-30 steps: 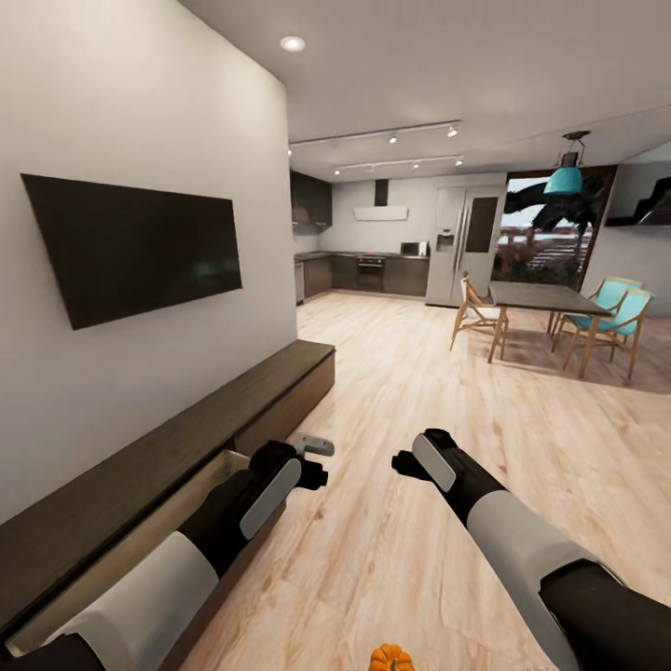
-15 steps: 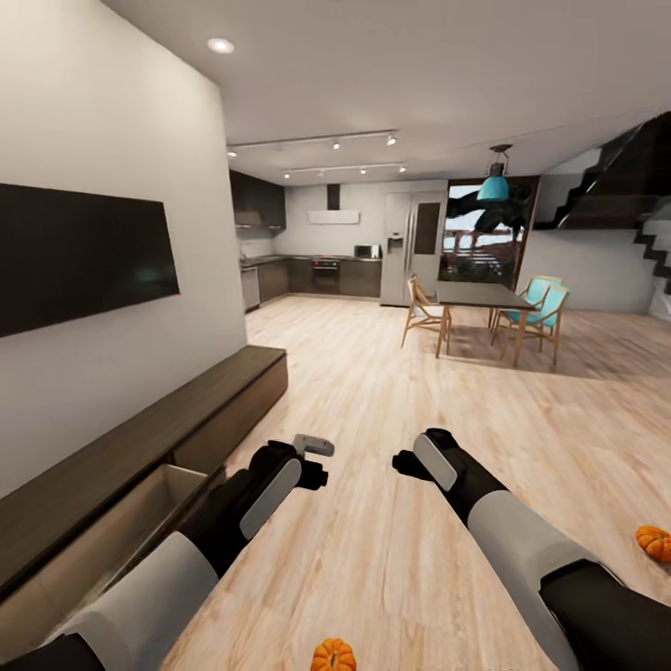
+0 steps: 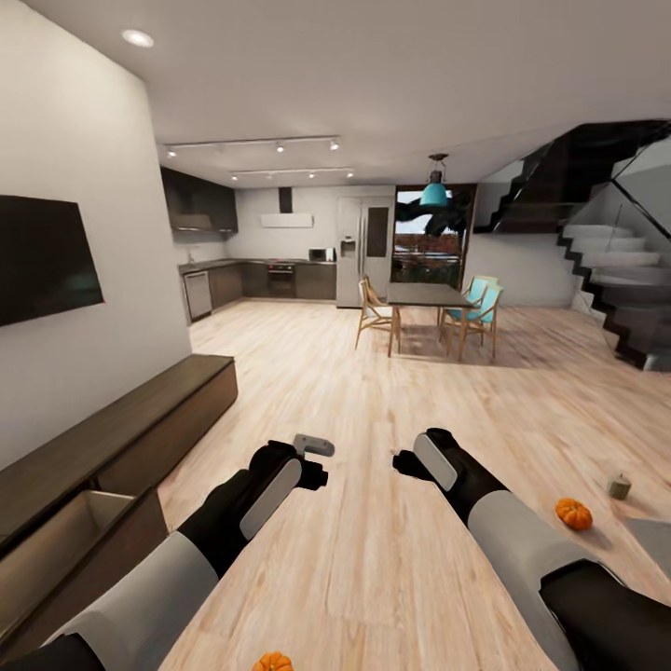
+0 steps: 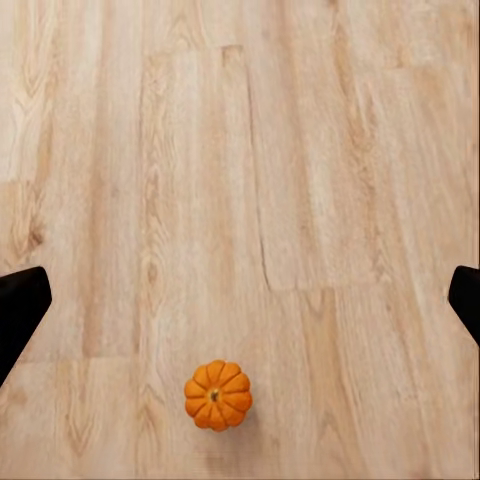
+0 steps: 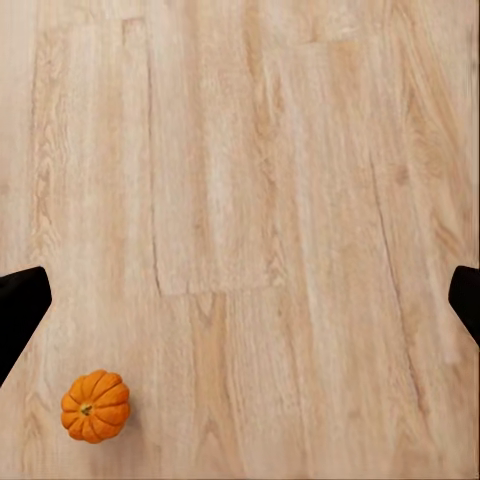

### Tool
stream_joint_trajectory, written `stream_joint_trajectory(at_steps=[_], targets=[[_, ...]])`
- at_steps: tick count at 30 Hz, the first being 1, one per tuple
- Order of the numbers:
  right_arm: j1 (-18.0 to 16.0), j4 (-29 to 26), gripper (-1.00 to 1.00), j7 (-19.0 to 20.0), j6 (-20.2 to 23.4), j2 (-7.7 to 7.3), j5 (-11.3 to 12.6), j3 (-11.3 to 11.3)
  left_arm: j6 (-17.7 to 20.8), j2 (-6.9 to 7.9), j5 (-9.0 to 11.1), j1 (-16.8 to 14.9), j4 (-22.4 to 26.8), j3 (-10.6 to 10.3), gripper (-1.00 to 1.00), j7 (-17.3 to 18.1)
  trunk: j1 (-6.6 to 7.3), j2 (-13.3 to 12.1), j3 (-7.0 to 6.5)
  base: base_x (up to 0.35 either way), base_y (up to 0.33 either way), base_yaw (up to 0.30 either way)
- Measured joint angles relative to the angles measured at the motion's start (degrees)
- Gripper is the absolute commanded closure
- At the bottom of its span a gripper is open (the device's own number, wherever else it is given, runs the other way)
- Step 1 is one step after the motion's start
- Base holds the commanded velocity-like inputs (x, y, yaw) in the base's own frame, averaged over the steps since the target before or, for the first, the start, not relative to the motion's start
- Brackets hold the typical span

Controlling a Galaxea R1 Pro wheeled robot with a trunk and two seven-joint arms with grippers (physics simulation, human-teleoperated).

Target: Place each of the two pumpkins and all three candles from the living room inside a cabinet in the living room (use any cabinet), then make sure every cabinet is closed, and position the cauldron so it is next to a table in the living room.

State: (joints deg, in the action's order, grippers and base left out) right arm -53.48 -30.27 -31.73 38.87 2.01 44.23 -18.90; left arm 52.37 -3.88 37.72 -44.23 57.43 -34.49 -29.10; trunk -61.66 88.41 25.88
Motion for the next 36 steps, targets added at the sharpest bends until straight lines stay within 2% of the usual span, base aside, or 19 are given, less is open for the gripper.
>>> stream_joint_trajectory(at_steps=[11,19,36], targets=[[0.00,-0.02,-1.00,0.00,0.00,0.05,0.00,0.00,-0.02,0.00,0.06,0.00,-0.04,0.03,-1.00,-0.03,0.01,0.01,-0.45,0.171,-0.256,-0.271],[0.01,0.00,-1.00,0.01,0.01,-0.04,0.00,-0.01,-0.26,-0.01,0.15,-0.01,-0.10,0.12,-1.00,-0.18,-0.01,0.01,-0.77,0.206,-0.020,-0.271],[0.01,0.00,-1.00,0.01,0.01,-0.94,0.01,0.00,-0.70,-0.05,0.25,-0.01,-0.42,0.61,-1.00,-0.55,-0.02,0.01,-1.46,0.014,-0.042,-0.271]])
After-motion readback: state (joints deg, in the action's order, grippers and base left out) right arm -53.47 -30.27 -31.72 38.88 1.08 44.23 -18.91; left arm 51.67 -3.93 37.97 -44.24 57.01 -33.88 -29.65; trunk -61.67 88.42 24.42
